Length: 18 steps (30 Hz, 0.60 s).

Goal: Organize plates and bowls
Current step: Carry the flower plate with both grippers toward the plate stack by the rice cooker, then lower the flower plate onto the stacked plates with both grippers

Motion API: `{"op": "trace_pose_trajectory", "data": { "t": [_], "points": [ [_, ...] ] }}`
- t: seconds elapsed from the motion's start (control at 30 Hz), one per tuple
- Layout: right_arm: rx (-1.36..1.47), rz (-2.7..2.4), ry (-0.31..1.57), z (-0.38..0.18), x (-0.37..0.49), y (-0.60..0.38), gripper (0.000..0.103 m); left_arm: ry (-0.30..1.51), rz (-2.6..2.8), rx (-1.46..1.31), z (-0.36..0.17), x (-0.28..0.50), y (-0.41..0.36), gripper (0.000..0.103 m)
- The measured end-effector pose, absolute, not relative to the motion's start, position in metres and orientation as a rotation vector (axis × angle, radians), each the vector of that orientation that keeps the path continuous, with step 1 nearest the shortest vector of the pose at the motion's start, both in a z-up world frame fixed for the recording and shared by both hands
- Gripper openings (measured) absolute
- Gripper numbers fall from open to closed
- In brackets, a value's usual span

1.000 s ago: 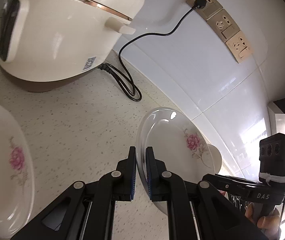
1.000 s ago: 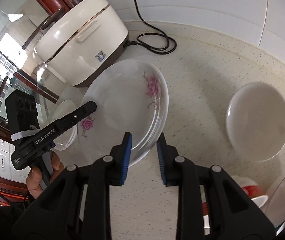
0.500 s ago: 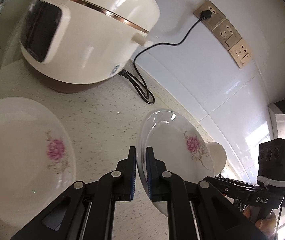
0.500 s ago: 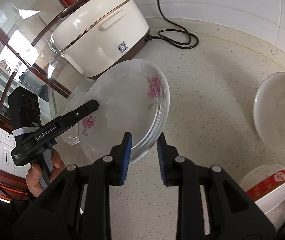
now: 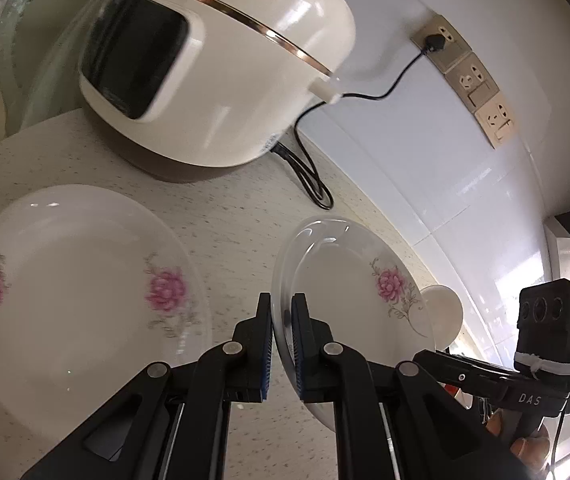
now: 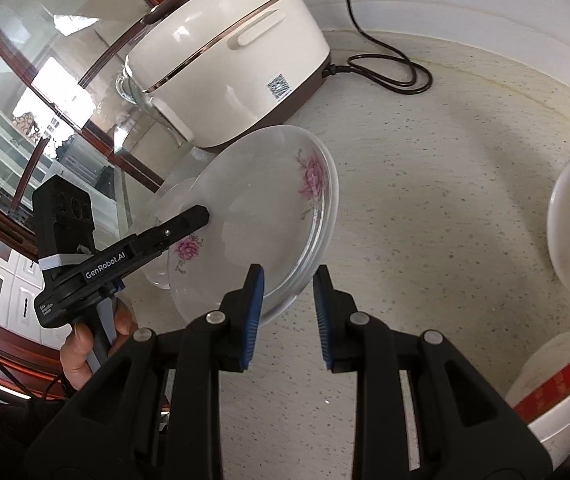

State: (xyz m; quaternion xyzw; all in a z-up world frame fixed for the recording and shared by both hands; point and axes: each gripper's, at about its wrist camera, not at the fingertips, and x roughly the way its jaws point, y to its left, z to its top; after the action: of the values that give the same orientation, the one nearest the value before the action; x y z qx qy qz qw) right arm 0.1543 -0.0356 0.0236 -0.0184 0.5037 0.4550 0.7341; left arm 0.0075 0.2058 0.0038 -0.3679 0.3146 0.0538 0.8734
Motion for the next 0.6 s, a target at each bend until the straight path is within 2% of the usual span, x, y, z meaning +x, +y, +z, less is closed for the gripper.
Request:
{"op": "trace_pose_trajectory", "data": {
  "t": [0.6],
  "points": [
    [-0.066,1.169,1.073,0.015,0.13,0.037,0.029,0.625,0.299,-0.769,0.017,-0.055,0.252,0.009]
  ]
}}
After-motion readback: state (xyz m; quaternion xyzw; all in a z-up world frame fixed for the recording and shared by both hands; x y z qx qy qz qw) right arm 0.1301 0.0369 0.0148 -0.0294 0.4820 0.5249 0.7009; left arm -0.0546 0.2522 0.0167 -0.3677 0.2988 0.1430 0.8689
